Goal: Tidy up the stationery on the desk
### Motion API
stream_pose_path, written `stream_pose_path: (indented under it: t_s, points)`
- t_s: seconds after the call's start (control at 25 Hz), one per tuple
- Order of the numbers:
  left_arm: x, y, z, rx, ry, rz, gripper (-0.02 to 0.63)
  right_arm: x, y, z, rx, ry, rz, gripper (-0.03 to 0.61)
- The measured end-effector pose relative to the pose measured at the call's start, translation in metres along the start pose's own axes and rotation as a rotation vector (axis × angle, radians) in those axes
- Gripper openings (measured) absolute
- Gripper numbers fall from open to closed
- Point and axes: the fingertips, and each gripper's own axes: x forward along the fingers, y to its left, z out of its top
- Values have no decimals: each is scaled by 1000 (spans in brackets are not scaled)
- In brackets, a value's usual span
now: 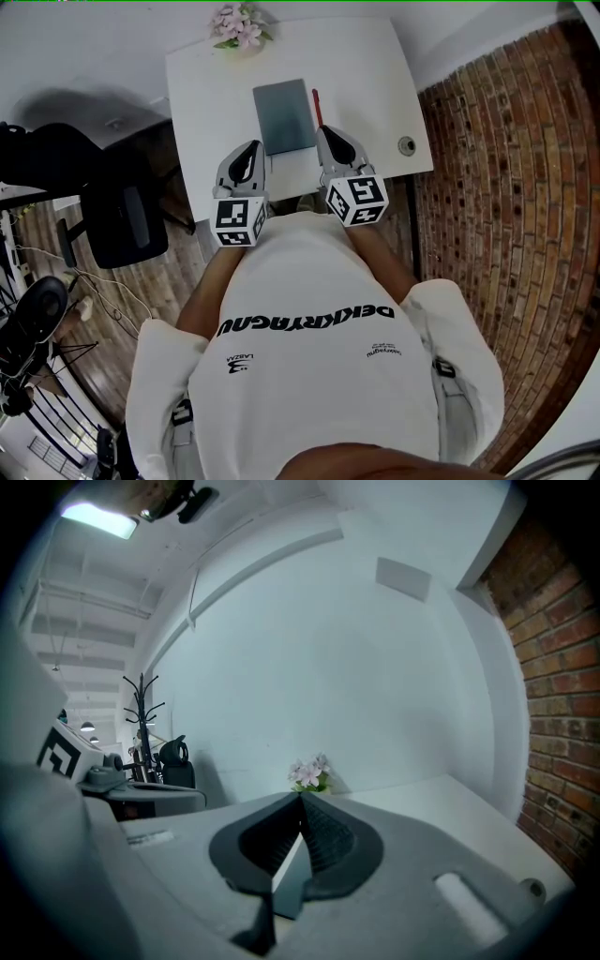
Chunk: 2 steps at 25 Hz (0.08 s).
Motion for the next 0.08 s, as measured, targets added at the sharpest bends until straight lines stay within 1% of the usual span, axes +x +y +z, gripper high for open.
stream_pose_path:
  t_s: [0.08]
  points:
    - [0,1,0,-1,0,0,-3,1,0,0,-1,0,-2,-3]
